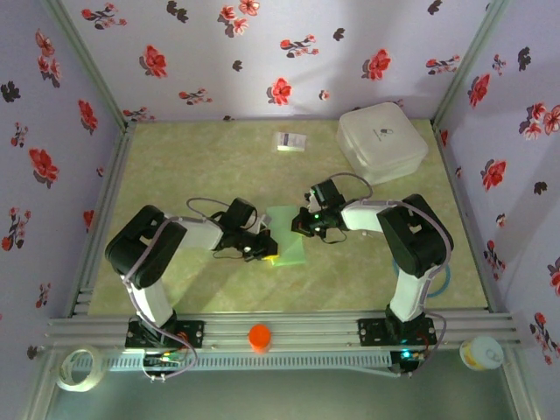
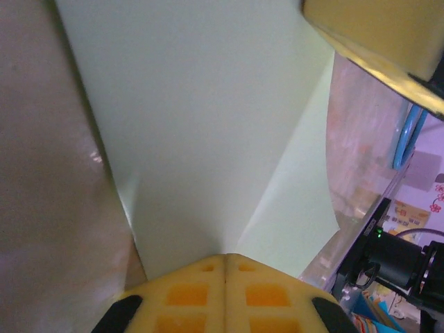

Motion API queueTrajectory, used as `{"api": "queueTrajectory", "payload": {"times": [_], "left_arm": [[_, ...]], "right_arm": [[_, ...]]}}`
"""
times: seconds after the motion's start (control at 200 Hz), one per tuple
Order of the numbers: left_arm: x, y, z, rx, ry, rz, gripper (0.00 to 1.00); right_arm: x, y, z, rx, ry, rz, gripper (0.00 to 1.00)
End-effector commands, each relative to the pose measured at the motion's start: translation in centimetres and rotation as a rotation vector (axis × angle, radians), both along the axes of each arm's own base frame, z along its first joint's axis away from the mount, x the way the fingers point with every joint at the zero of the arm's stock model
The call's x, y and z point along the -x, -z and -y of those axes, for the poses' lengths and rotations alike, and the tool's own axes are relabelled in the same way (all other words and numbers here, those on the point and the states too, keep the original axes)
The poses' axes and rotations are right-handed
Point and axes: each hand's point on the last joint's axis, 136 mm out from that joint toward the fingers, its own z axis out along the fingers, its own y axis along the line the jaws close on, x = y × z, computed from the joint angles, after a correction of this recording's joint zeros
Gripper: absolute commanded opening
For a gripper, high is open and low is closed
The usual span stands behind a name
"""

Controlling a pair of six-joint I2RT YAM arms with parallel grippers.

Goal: Fold a paper plane with a square sheet of paper (pick it up from the middle)
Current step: First fold the square sheet of paper in half at the center of the table.

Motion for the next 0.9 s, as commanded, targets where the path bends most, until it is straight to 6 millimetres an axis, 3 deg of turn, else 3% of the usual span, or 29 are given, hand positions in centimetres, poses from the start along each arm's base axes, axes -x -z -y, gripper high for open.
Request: {"api": "queueTrajectory", "payload": {"times": [0.0,0.165,0.555,0.62,0.79,0.895], "left_arm": [[3.2,1.8,-2.3,-0.101,0.045,-0.072,0.04],[3.7,0.5,-2.0,-0.126,0.129,-0.016,0.06],[4.2,0.2,-2.2,-0.198,0.181,0.023,0.06],[4.0,-0.7,-1.8,-0.179,0.183,0.042,0.06],[1.3,-5.5,-0.8,-0.077,0.107,0.177,0.06],[-1.3,-7.1,-0.4,-0.019,0.041,0.196,0.07]], "right_arm": [[3.6,5.4,3.9,0.209,0.046,-0.154,0.0],[3.4,5.2,3.8,0.205,0.046,-0.152,0.0],[3.4,5.2,3.8,0.205,0.045,-0.153,0.0],[3.4,5.2,3.7,0.204,0.044,-0.153,0.0],[3.4,5.0,3.6,0.195,0.039,-0.148,0.0],[3.3,4.8,3.5,0.191,0.039,-0.145,0.0]]}}
